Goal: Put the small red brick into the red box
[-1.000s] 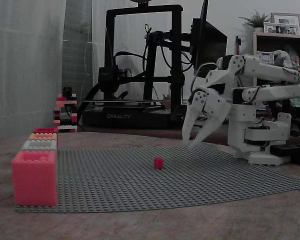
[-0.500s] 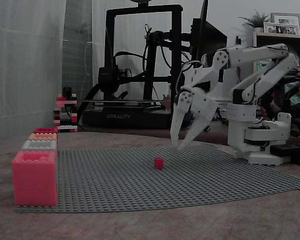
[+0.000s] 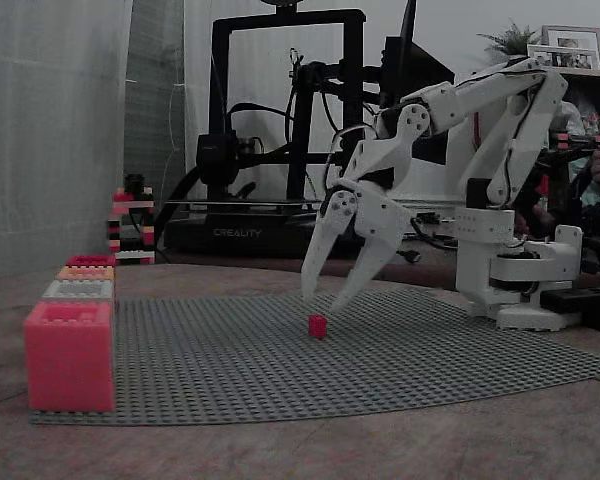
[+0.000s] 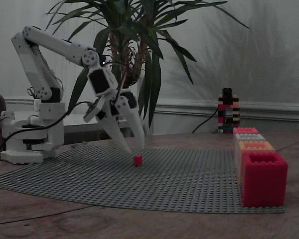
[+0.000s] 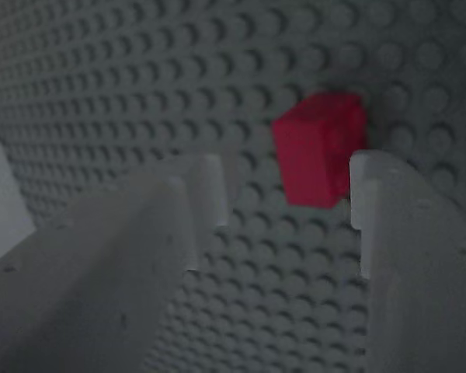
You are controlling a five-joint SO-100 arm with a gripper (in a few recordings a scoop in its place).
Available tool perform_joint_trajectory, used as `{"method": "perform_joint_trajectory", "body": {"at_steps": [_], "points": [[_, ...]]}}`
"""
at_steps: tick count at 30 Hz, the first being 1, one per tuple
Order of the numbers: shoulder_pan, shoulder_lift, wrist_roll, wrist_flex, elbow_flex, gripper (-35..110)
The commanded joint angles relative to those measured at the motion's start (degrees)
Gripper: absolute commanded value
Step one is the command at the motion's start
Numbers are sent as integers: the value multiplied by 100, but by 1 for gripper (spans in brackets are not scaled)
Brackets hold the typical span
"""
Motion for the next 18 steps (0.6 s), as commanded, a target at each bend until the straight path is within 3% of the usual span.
{"method": "perform_joint_trajectory", "body": {"at_steps": [1, 18], "points": [[-141, 0, 88, 88, -396, 15], [-141, -791, 123, 9, -729, 14]]}}
